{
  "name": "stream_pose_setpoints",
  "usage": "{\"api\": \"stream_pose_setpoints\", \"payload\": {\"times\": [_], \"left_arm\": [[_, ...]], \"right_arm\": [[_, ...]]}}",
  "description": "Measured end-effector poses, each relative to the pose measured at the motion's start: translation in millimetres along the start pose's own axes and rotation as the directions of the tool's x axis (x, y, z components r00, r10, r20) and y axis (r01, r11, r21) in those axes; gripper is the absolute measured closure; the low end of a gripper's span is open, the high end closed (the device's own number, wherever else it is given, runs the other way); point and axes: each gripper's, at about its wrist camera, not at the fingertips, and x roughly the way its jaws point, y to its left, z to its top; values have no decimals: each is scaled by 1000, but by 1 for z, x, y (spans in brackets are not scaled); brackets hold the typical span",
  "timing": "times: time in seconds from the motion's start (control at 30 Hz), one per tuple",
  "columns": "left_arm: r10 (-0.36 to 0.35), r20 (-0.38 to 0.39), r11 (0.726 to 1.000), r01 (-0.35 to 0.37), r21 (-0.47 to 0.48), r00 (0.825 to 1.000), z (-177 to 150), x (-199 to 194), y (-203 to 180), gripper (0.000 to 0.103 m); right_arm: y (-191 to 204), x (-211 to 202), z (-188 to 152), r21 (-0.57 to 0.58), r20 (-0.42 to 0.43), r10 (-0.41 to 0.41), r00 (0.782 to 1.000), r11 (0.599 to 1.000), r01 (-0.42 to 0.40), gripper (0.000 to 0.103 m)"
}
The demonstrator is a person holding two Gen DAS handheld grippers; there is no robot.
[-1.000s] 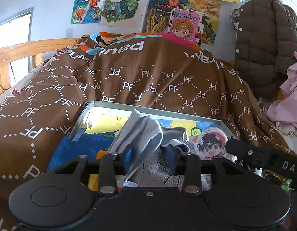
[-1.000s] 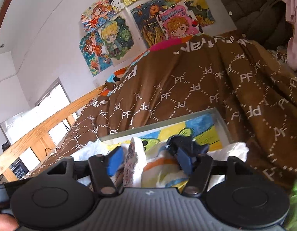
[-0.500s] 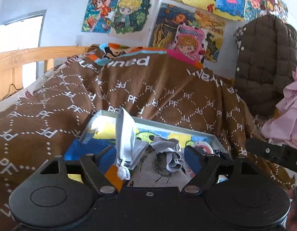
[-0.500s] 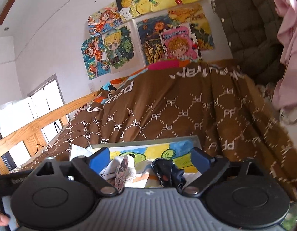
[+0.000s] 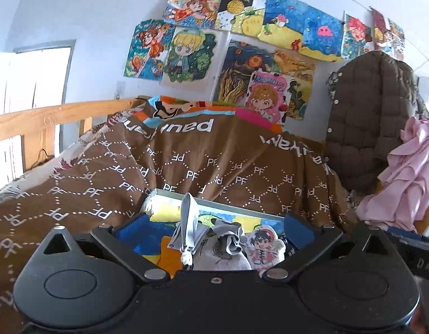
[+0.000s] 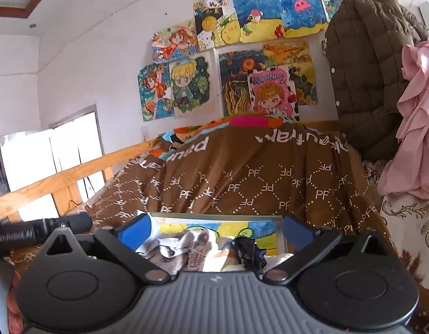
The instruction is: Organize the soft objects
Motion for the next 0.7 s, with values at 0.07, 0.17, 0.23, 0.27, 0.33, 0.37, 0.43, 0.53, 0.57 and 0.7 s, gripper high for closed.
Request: {"api": "stream_pose_setpoints", "payload": {"times": [0.07,0.17,0.23,0.27,0.33,0.37,0.43,0.53,0.57,0.7], "left_arm": [[0,10,1000,0,18,1000,-3,-18,-2,1],[-2,29,1000,1,27,1000,-7,-41,-3,1],[3,42,1000,-4,18,999,-9,-56,-1,1],[7,48,1000,-8,11,999,-10,-64,1,1],[15,58,1000,-15,4,998,-12,-77,2,1],[17,63,1000,-18,4,998,-14,-84,4,1],[21,66,1000,-22,6,998,-19,-96,6,1],[26,70,1000,-27,4,997,-28,-112,9,1],[22,71,1000,-23,2,997,-33,-118,10,1],[19,68,1000,-19,-4,997,-47,-131,12,1]], "right_arm": [[6,-11,0,2,6,5,1000,1000,-5,0],[11,-27,-2,-8,11,-4,1000,1000,4,0],[14,-37,-5,-10,15,-9,1000,1000,9,0],[16,-43,-6,-8,14,-11,1000,1000,11,0],[18,-54,-11,-2,11,-14,1000,1000,14,0],[19,-60,-14,1,8,-16,1000,1000,16,0],[21,-70,-19,-1,-1,-22,1000,1000,22,0],[25,-84,-29,-15,-14,-30,999,999,30,0],[26,-88,-31,-20,-17,-32,999,999,32,0],[32,-99,-41,-37,-28,-42,999,998,41,0]]}}
